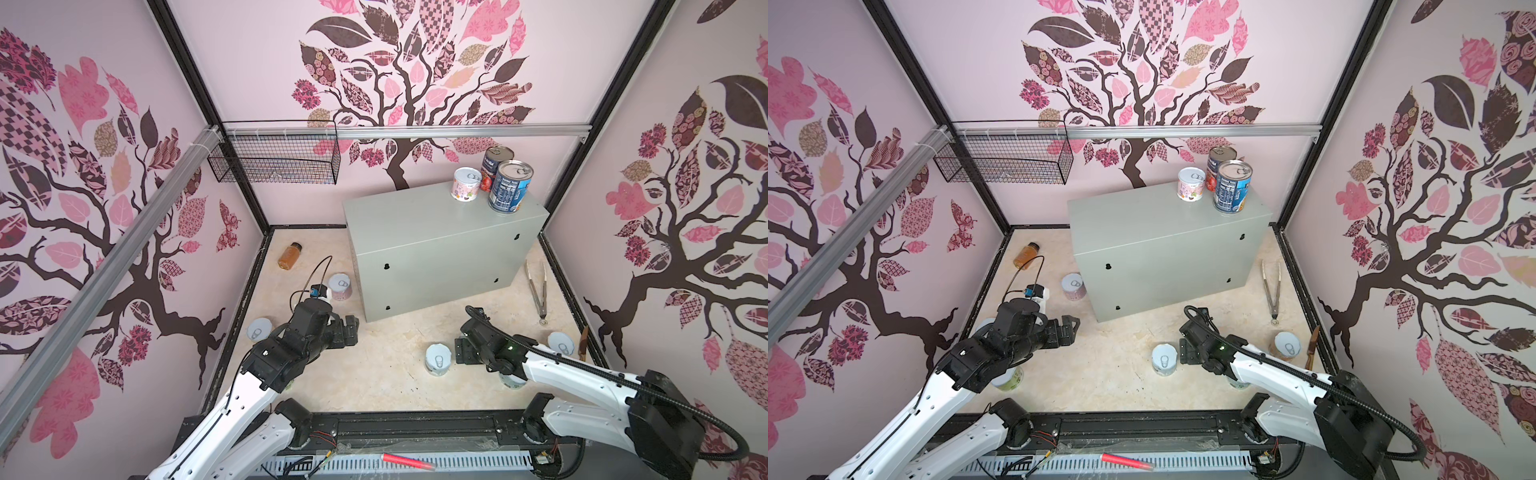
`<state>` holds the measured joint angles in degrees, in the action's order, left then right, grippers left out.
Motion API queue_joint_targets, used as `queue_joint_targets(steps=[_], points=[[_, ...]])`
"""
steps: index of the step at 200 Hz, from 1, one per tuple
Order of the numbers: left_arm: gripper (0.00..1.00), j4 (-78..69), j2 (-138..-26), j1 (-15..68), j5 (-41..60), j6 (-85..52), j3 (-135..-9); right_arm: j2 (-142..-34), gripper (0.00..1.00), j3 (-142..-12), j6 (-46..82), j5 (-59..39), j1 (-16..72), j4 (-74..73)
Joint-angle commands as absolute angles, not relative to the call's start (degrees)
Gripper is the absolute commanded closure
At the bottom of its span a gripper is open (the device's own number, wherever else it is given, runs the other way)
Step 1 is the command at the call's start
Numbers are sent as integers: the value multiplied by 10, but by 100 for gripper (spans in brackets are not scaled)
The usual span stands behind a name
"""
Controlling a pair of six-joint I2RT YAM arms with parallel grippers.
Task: Place and organize the canned foods onto the counter
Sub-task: 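Lift the pale green pull-tab can with the right gripper toward the cabinet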
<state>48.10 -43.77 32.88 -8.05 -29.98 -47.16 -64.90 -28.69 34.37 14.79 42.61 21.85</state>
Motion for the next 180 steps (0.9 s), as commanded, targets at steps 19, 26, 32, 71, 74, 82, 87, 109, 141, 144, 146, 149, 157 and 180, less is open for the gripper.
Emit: queue_joint_targets(steps=[19,26,32,71,74,82,87,109,141,144,146,149,157,180], points=[[2,467,-431,326,-71,-293,-458,-655,25,-312,335,157,432,228],[2,467,-430,327,-74,-294,-458,-653,27,-314,333,156,432,229],[2,468,-431,326,-74,-293,-458,-650,29,-315,332,155,432,230],[2,470,-439,326,-76,-292,-460,-630,45,-325,323,148,432,242],[2,470,-440,326,-76,-292,-460,-629,46,-327,322,146,432,244],[2,471,-440,326,-76,-291,-460,-625,48,-331,320,145,432,249],[2,470,-440,326,-77,-292,-460,-622,49,-335,319,144,432,252],[2,472,-439,327,-81,-291,-460,-609,51,-354,311,145,432,271],[2,474,-439,326,-86,-291,-460,-590,51,-398,292,150,432,314],[2,474,-439,326,-86,-291,-460,-588,51,-403,290,151,432,318],[2,474,-439,326,-86,-291,-460,-588,50,-406,289,151,432,321],[2,473,-438,326,-86,-291,-460,-586,50,-411,288,153,432,325],[2,473,-438,326,-86,-289,-460,-584,50,-424,283,157,432,338],[2,473,-434,326,-87,-289,-459,-577,49,-463,273,168,432,368]])
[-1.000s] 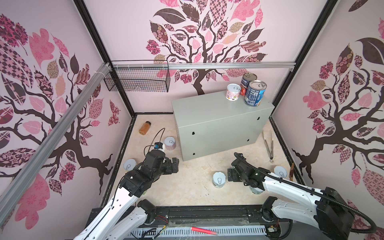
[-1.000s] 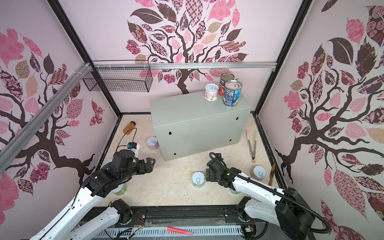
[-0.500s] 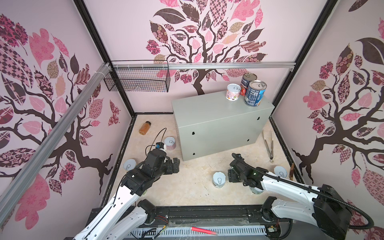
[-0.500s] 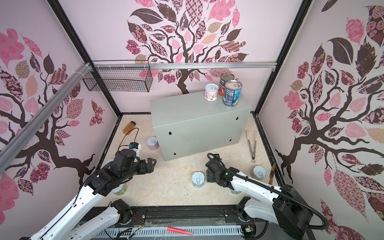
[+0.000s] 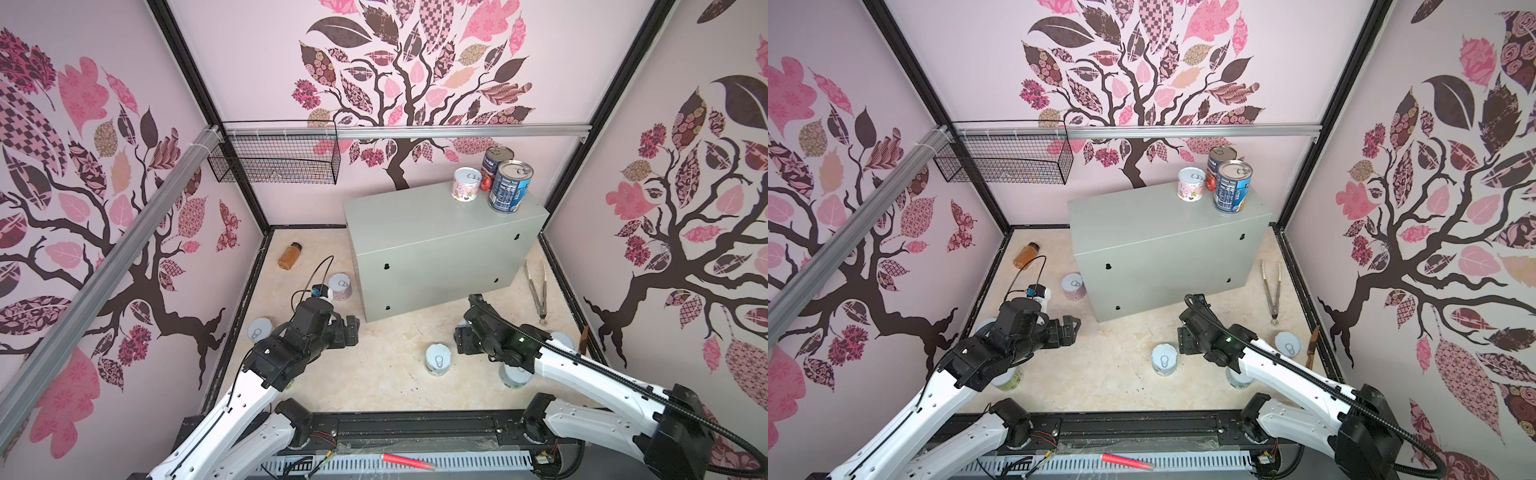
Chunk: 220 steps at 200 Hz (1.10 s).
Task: Place and organize the canned foods onto the counter
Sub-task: 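Lift the pale green pull-tab can with the right gripper toward the cabinet, then carry the pale green can over the cabinet top beside the pink can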
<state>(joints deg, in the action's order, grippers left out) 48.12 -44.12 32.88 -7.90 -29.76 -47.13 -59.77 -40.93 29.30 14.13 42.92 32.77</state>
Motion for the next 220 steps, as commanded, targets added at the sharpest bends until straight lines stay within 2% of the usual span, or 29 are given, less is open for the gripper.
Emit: queue_joint_targets(steps=[1,98,139,220], points=[[2,473,-434,326,-87,-289,-459,-577,49,-465,273,168,432,370],[2,474,-441,335,-83,-283,-458,-558,48,-648,215,188,432,466],[2,475,-434,339,-90,-283,-457,-597,48,-761,184,190,432,522],[2,481,-436,366,-113,-285,-459,-705,46,-985,128,260,431,551]])
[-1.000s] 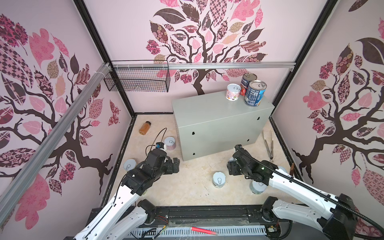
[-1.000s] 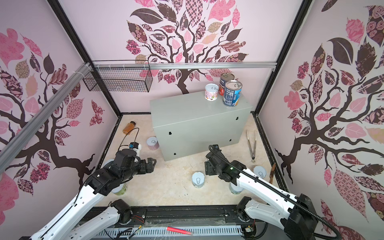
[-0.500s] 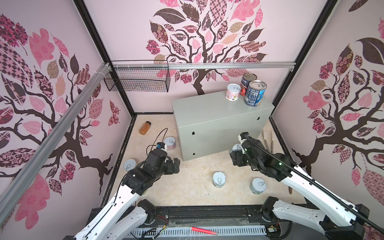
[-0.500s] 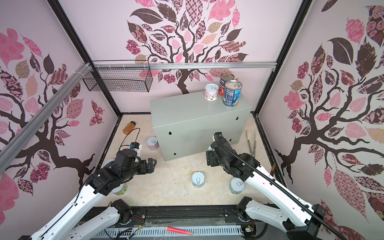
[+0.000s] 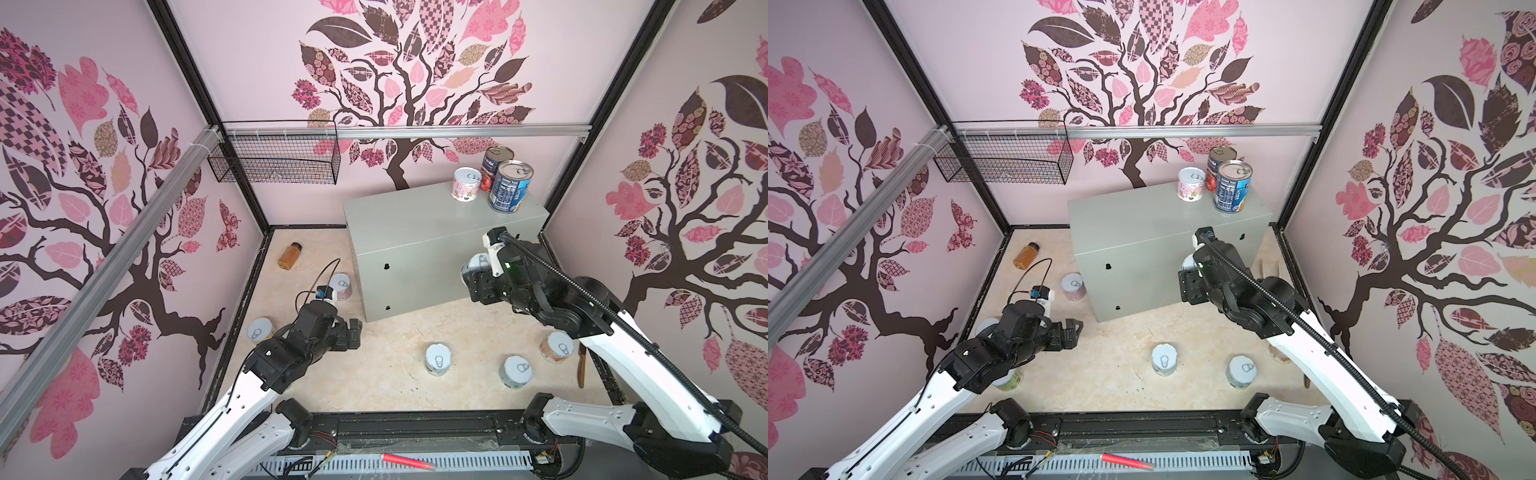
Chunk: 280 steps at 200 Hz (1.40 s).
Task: Place and organize the canned foods onto the counter
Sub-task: 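Carry the pale green can over the cabinet top beside the pink can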
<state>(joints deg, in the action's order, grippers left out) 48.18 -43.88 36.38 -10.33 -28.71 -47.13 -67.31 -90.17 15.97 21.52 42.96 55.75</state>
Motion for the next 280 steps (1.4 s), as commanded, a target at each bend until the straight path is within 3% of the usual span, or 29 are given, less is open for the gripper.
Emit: queue_joint_targets(steps=[1,42,161,222,280], points=[[2,482,-436,367,-113,-285,-459,-708,46,-989,127,261,431,552],[2,482,-434,367,-113,-285,-459,-780,45,-1101,100,292,410,570],[2,475,-436,367,-87,-280,-457,-985,44,-1377,93,172,267,634],[2,475,-433,367,-87,-279,-458,-1039,41,-1411,96,151,242,635],[2,475,-436,367,-85,-279,-458,-1063,27,-1418,89,159,237,632]])
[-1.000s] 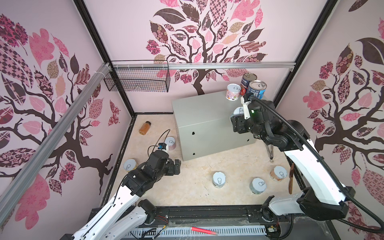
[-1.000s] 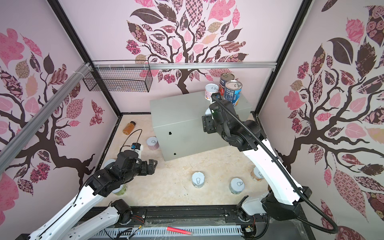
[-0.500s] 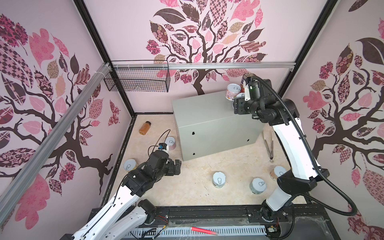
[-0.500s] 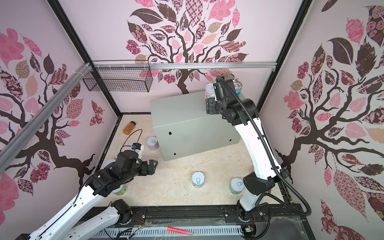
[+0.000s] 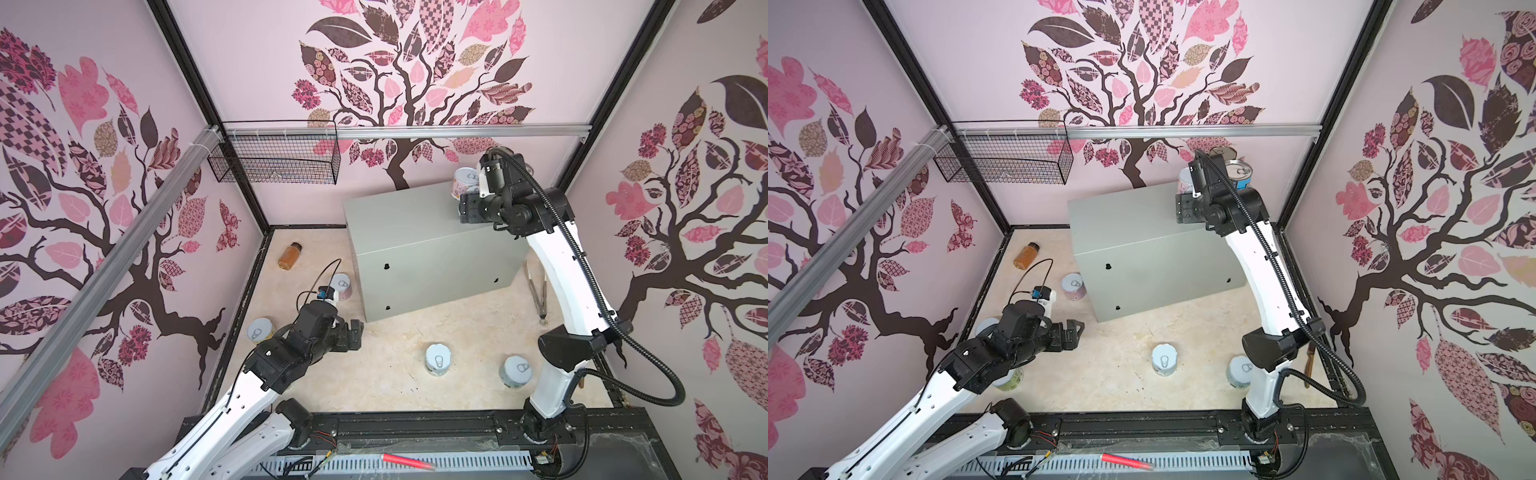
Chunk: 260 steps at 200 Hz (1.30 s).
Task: Place and organize the canned foods onto the counter
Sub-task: 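Carry the pale green can over the cabinet top beside the pink can, then lower the pale green can onto the cabinet top with the right gripper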
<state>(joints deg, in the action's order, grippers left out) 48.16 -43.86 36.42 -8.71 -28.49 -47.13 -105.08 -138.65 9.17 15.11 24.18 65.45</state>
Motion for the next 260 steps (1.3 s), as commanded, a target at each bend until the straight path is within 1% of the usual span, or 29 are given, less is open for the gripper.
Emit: queue_joint_targets(steps=[1,19,47,140,224,232,260], points=[[2,475,-436,367,-84,-279,-458,-1064,27,-1418,89,160,237,632],[2,475,-435,367,-87,-279,-458,-1069,23,-1420,85,166,236,630],[2,476,-435,367,-88,-279,-458,-1077,14,-1428,78,164,236,628],[2,476,-439,367,-89,-279,-458,-1080,0,-1449,59,162,235,624],[2,476,-440,367,-92,-279,-458,-1012,0,-1442,62,135,238,616],[2,476,-441,367,-92,-279,-457,-1003,3,-1437,63,132,242,615],[2,476,-443,367,-91,-280,-458,-977,21,-1417,63,155,275,606]])
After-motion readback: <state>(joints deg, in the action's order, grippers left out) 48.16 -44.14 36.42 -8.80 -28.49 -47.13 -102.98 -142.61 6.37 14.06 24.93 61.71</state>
